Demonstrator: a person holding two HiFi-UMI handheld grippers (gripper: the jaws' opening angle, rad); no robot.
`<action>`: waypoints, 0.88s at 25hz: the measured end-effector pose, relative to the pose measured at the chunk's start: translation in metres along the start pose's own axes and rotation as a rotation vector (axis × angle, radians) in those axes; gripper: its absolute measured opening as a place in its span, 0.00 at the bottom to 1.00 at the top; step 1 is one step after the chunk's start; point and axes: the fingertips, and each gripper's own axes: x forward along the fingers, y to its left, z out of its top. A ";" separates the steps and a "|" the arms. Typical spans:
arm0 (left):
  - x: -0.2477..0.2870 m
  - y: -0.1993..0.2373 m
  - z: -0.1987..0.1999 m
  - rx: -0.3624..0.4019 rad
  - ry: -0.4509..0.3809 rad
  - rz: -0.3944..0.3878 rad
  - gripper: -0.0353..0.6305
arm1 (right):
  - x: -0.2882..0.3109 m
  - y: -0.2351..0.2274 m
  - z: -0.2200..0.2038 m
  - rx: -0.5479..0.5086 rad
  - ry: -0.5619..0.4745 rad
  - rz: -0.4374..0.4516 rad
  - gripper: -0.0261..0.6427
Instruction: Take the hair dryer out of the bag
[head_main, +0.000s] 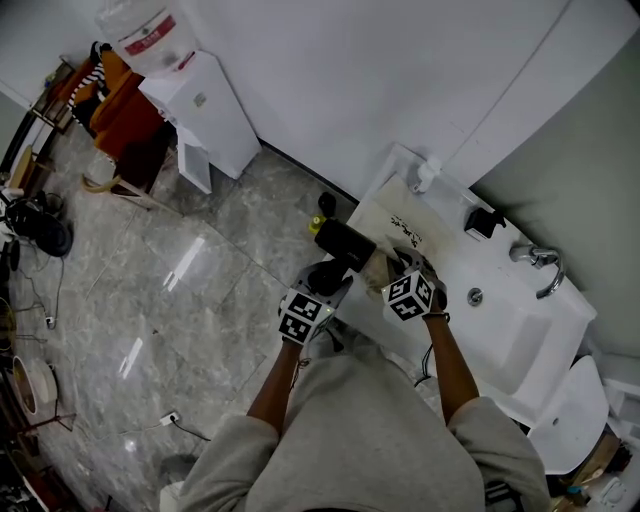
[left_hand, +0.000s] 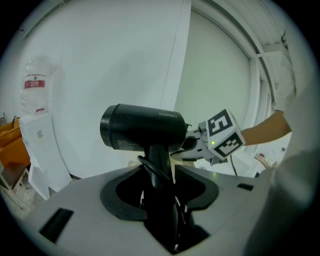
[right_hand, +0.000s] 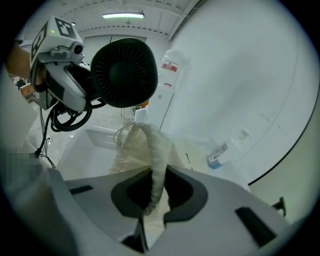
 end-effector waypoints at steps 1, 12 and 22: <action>0.002 0.002 0.004 -0.007 -0.017 0.002 0.33 | -0.001 0.001 0.000 0.006 -0.004 0.006 0.10; 0.017 0.010 0.050 0.001 -0.131 -0.013 0.33 | -0.015 0.006 -0.006 0.201 -0.084 0.080 0.33; 0.028 0.000 0.088 0.030 -0.205 -0.054 0.33 | -0.075 -0.032 0.001 0.471 -0.279 -0.021 0.25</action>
